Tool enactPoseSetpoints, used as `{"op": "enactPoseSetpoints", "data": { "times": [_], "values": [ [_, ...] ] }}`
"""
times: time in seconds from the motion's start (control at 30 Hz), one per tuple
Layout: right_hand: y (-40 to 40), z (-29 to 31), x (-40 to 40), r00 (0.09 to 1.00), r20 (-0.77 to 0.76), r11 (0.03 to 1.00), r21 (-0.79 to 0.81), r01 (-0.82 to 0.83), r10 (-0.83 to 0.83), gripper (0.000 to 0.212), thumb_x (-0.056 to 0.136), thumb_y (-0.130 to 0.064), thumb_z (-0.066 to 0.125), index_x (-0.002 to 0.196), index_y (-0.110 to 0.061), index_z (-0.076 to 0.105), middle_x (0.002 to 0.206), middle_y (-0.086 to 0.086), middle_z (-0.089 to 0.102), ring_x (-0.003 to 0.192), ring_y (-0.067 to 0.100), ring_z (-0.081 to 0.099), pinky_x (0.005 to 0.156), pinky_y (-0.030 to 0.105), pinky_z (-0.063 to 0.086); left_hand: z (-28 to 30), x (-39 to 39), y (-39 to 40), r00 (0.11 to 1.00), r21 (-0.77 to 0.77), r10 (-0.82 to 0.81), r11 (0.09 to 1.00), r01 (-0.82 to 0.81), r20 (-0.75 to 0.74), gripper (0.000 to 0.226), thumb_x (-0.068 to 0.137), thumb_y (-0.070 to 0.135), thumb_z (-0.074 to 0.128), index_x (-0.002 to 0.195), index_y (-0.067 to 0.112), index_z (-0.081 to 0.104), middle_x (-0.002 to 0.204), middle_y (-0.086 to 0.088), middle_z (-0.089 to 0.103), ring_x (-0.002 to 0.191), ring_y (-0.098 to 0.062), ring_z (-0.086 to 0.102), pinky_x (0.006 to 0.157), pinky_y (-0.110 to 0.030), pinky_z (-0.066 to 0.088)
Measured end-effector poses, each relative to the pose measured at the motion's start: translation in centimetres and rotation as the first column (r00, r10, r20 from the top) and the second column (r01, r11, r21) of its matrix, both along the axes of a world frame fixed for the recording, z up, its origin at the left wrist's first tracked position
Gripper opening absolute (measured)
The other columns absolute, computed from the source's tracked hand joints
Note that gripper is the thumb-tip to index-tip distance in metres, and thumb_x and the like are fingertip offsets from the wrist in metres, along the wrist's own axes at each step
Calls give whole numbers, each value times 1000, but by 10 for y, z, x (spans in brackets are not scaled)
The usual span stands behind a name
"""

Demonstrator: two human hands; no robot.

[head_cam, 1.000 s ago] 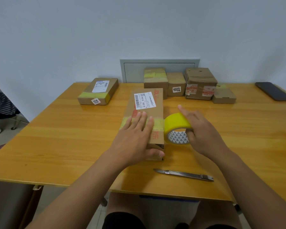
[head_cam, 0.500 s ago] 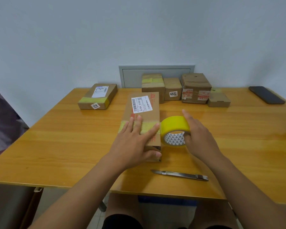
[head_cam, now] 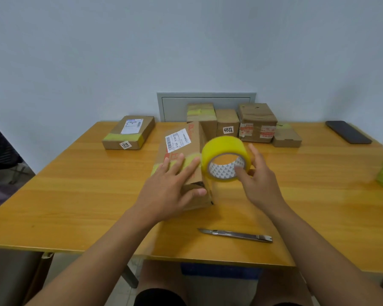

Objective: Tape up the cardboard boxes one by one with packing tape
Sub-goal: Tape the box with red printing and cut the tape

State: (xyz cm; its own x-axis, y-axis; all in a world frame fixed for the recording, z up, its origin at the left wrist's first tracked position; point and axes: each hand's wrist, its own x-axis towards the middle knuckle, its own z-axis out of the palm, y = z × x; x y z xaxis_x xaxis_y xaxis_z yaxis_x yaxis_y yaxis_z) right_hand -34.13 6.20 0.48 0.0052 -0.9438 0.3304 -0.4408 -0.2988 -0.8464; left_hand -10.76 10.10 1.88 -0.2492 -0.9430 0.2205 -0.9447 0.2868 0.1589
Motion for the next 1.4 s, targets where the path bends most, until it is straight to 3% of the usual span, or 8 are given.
{"op": "enactPoseSetpoints", "data": {
  "times": [0.13,0.27,0.4,0.5,0.6,0.7,1.0,1.4],
  "values": [
    [-4,29,10,987,126,987,-143,-78,96,69,93,-24,66,151,-31,29,133,-18,50,112,7,58,84,18,50,-10,-2,-2,838,-48,-109,994,99,-535,72,81,83,36,142,64,4,162,11,20,151,-14,16,114,-47,35],
    [-7,40,29,967,71,963,-132,-234,245,80,93,-24,65,151,-44,14,129,-34,39,118,-3,51,91,24,53,-23,-11,-4,651,-63,-125,991,119,-749,73,83,80,43,144,58,10,150,5,46,135,-10,47,103,-36,48],
    [-14,42,42,954,18,944,-147,-294,300,83,94,-24,64,152,-45,9,133,-36,36,124,0,47,99,37,51,-31,-7,0,770,-125,-52,991,-37,-636,81,88,77,38,154,40,10,152,1,43,133,-14,47,96,-31,50],
    [-19,42,46,945,-7,931,-168,-323,326,83,94,-27,64,152,-47,9,146,-14,40,126,9,50,98,44,51,-27,-7,10,905,-484,-77,862,-151,-418,64,97,53,50,148,20,30,146,-9,44,126,-22,50,82,-27,50],
    [-21,42,50,938,-27,922,-179,-343,344,82,94,-28,65,151,-49,10,142,-8,46,115,11,58,92,43,54,-23,-4,8,983,-743,-158,669,38,-92,51,95,44,61,131,9,54,129,-14,55,119,-29,54,94,-37,50],
    [-23,45,55,939,-76,921,-182,-345,336,84,93,-28,66,152,-46,8,136,-7,51,105,8,63,89,38,55,-26,-3,4,979,-712,-175,675,195,103,48,95,48,61,125,11,65,127,-9,63,126,-26,54,103,-43,45],
    [-26,42,67,913,-103,885,-222,-408,395,80,89,-31,70,145,-57,19,127,2,55,110,15,62,92,41,54,-40,-5,8,996,-686,-45,727,-22,-79,45,93,50,63,124,18,67,118,-11,63,116,-27,54,82,-33,53],
    [-24,45,-18,967,-99,943,-218,-250,233,56,91,-13,66,132,-45,47,126,8,50,117,21,52,79,5,46,-38,-4,14,987,-625,-23,777,-82,-159,45,90,48,65,125,20,65,120,-9,57,114,-25,52,71,-31,54]
  ]
}}
